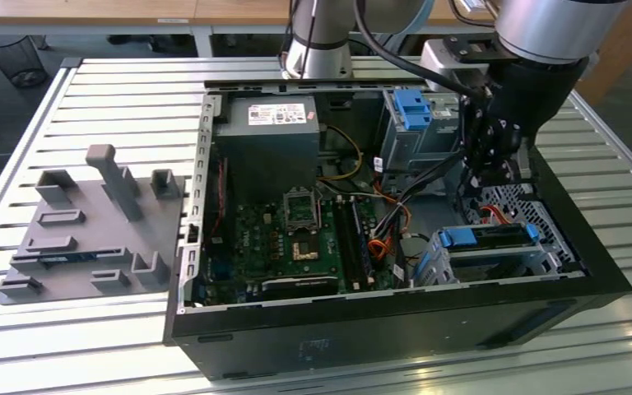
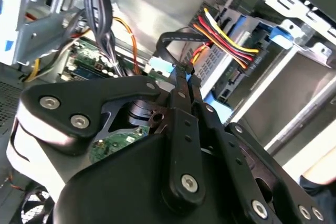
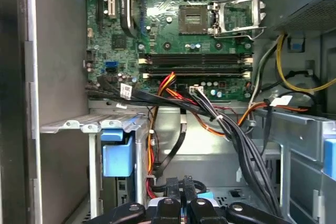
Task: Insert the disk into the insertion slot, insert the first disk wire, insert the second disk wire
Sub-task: 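Insert the second disk wire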
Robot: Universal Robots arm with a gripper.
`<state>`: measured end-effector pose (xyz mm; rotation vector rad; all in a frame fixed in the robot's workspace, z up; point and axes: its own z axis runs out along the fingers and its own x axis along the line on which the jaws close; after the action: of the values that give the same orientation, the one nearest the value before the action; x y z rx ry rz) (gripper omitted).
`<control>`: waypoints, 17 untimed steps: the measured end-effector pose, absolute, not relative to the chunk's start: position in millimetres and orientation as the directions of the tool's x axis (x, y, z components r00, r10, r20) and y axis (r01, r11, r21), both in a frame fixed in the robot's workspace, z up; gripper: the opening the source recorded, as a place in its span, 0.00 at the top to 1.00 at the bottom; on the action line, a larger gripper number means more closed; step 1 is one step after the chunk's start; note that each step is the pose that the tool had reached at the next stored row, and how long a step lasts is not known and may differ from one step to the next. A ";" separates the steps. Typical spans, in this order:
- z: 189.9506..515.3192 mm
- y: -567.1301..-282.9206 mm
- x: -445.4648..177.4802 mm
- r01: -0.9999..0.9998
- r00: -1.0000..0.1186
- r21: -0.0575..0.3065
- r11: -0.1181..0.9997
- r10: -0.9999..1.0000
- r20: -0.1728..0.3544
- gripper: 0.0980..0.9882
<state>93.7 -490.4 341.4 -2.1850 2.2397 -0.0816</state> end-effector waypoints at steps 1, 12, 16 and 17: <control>341.5 -490.4 93.7 -0.999 -0.025 -0.046 0.024 -0.999 0.038 0.94; 341.4 -495.2 93.7 -0.999 -0.025 -0.047 0.022 -0.996 0.083 0.94; 341.3 -501.4 93.7 -0.999 -0.025 -0.047 0.022 -0.997 0.079 0.94; 341.3 -503.1 93.7 -0.999 -0.025 -0.046 0.022 -0.997 0.072 0.94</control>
<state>93.7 -503.1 341.3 -2.2061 2.2591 -0.1317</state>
